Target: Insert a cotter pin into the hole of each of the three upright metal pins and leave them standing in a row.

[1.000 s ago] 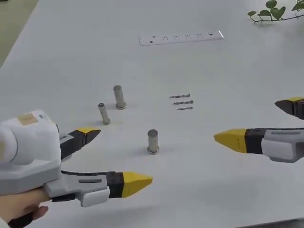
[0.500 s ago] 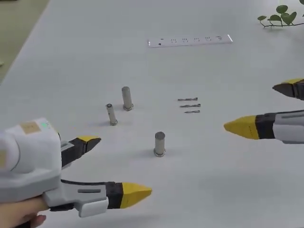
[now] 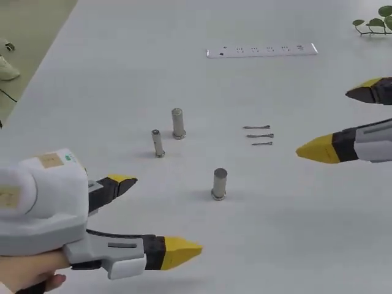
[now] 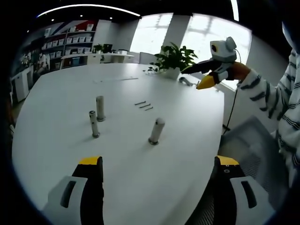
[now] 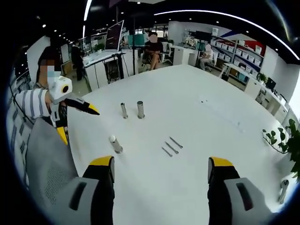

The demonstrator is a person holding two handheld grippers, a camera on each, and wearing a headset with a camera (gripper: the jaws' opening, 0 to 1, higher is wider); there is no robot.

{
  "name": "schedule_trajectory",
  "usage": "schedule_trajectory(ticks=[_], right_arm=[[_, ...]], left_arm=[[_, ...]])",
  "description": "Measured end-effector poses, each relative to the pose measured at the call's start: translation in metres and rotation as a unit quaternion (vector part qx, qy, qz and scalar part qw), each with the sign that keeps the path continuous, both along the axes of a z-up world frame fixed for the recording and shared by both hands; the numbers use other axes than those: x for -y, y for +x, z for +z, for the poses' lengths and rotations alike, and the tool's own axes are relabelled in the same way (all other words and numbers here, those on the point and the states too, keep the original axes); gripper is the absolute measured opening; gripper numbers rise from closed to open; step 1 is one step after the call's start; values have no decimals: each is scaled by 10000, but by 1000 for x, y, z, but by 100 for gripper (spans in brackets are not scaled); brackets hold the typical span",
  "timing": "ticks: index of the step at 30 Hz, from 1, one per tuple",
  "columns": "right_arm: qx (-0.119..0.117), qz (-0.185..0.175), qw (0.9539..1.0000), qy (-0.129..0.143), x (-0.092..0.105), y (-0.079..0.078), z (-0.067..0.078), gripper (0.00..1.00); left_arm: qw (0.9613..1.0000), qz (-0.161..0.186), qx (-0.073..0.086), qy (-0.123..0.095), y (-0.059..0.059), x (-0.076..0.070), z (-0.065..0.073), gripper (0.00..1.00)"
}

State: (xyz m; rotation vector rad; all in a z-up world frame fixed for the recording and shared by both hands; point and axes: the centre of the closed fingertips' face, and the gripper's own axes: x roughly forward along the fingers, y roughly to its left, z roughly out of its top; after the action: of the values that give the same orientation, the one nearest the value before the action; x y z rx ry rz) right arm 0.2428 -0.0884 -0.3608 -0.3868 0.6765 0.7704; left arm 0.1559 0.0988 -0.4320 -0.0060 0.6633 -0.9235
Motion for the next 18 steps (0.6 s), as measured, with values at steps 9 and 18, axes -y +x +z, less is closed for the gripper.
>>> schedule_trajectory(ticks=[9, 18], right_arm=[[-3, 466, 9984, -319, -13, 12, -3, 75], [-111, 956, 9933, -645, -20, 15, -12, 66]], left_arm=[[10000, -85, -39, 6, -5, 4, -1, 97], [9999, -93, -60, -23, -6, 4, 1, 97]])
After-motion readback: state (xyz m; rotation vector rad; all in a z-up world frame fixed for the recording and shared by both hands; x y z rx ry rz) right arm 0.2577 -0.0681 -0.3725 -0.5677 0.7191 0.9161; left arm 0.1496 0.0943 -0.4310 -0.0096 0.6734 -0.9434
